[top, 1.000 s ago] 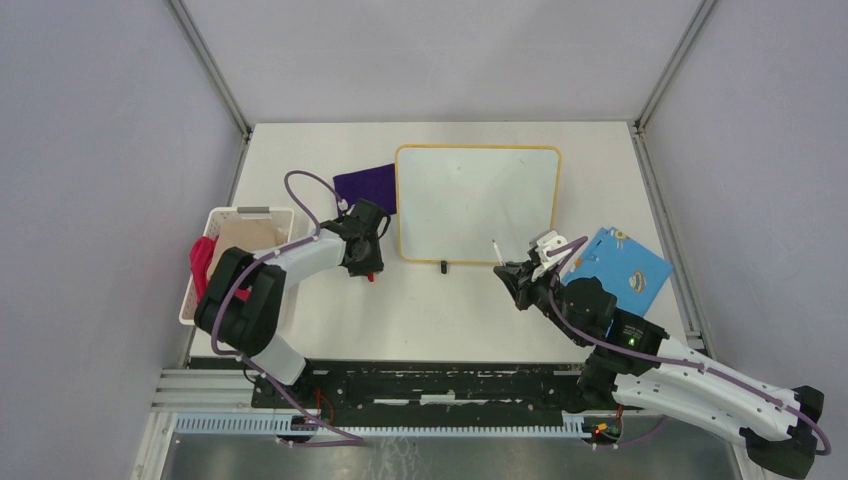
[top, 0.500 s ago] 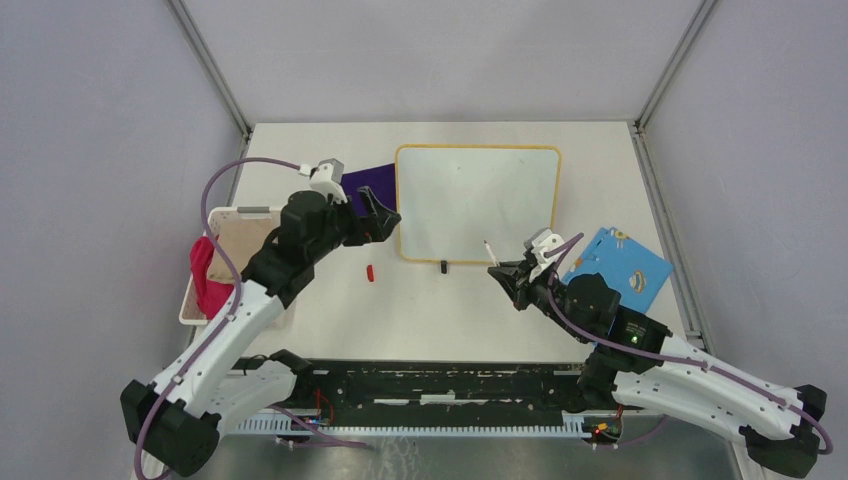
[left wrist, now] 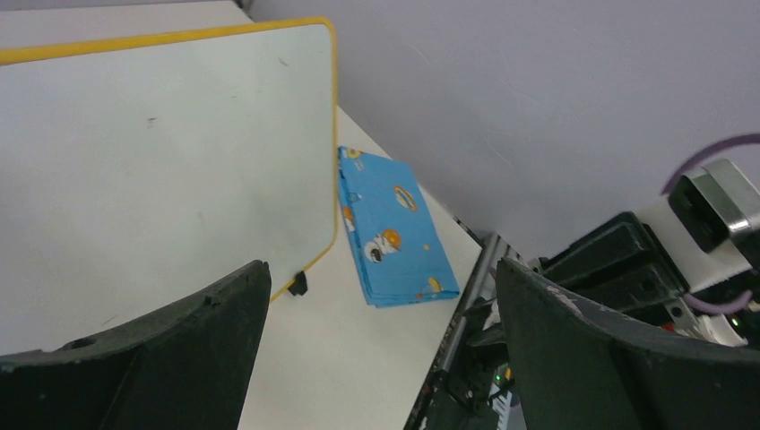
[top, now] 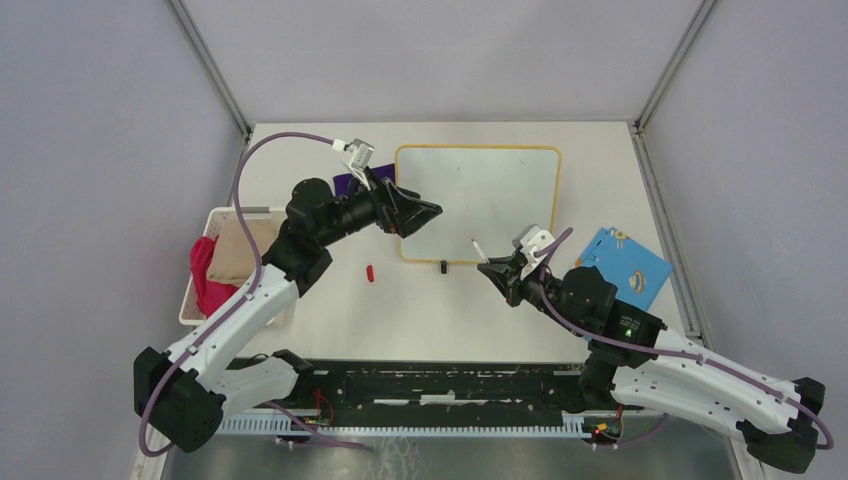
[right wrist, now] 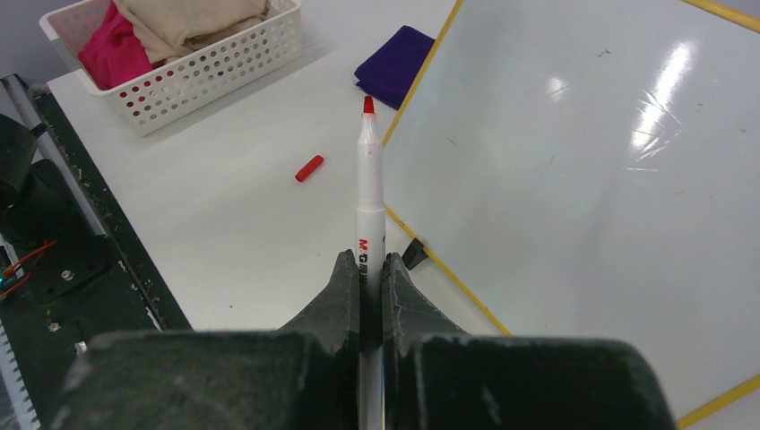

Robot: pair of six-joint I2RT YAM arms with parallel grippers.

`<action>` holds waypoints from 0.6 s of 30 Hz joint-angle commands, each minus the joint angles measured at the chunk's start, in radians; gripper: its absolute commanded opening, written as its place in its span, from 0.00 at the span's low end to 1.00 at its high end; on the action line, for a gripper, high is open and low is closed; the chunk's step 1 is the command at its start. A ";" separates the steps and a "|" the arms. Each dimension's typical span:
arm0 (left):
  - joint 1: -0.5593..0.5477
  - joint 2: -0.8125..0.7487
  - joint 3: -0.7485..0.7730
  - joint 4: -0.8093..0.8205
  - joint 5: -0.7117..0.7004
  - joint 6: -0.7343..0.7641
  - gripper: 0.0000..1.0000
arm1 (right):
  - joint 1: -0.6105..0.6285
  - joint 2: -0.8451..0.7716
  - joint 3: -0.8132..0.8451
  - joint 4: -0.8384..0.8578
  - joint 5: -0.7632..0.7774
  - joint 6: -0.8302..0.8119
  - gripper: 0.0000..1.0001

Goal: Write a sentence on the whiteboard
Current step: Adjust the whiteboard marker.

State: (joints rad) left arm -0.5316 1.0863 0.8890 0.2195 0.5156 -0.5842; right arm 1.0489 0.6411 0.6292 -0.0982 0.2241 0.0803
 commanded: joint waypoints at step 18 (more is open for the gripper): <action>-0.160 0.014 -0.031 0.064 0.347 0.174 0.84 | -0.001 0.117 0.163 0.005 -0.287 -0.048 0.00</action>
State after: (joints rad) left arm -0.6868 1.0874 0.8104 0.3222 0.8658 -0.4850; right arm 1.0489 0.7513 0.7315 -0.1146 -0.0036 0.0460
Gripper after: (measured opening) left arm 0.878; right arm 0.055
